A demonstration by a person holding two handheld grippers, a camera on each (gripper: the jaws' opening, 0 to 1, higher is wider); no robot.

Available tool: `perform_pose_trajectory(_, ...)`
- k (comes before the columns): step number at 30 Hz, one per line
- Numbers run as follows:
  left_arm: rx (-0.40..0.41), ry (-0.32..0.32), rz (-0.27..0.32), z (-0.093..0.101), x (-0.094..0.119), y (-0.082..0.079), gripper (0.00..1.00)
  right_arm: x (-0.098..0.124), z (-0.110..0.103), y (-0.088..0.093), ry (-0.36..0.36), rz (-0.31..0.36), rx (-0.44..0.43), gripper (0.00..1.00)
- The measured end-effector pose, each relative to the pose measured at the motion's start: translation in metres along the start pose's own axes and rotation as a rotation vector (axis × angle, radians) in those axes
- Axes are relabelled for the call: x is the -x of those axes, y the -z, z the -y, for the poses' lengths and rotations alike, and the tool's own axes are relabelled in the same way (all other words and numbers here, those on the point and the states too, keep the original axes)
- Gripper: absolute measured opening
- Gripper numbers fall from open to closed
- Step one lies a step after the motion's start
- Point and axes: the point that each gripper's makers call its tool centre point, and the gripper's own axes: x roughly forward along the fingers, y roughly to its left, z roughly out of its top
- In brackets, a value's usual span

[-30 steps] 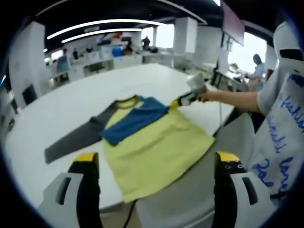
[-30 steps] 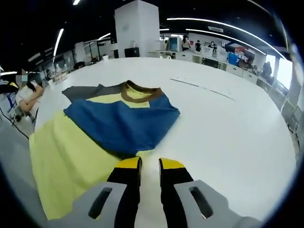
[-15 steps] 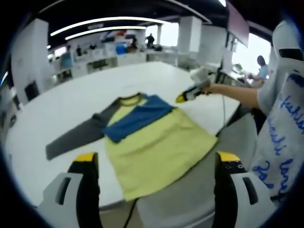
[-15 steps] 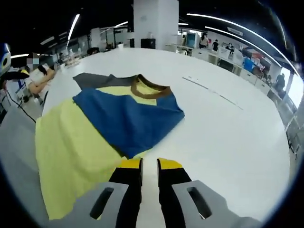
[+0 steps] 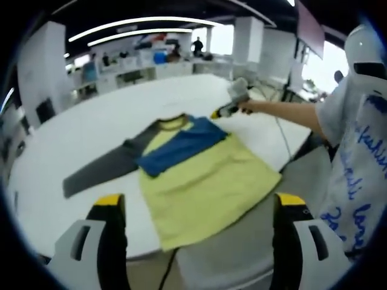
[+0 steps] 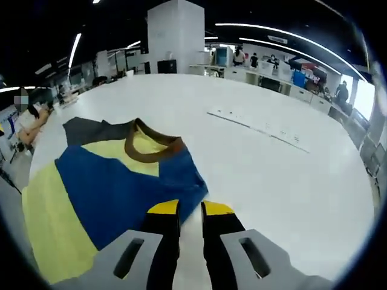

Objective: Fold the garment on the visible template until the final outline fits inside the template.

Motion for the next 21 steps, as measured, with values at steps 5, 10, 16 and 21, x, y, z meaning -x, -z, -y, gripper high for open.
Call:
perform_pose_trajectory(5, 0.016, -0.022, -0.007, -0.003, 0.001, 0.001, 0.97, -0.007, -0.006, -0.001, -0.034, 0.003, -0.044, 0.14)
perform_pose_trajectory(10, 0.021, -0.034, -0.009, -0.003, -0.001, -0.001, 0.97, -0.013, -0.006, 0.007, -0.027, -0.033, -0.018, 0.02)
perform_pose_trajectory(16, 0.023, -0.041, -0.01, -0.002, 0.0, -0.001, 0.97, -0.005, 0.002, 0.002, 0.001, -0.006, -0.029, 0.01)
perform_pose_trajectory(21, 0.023, -0.041, -0.013, -0.002, 0.0, 0.0, 0.97, -0.005, 0.009, 0.01, 0.015, -0.021, -0.043, 0.01)
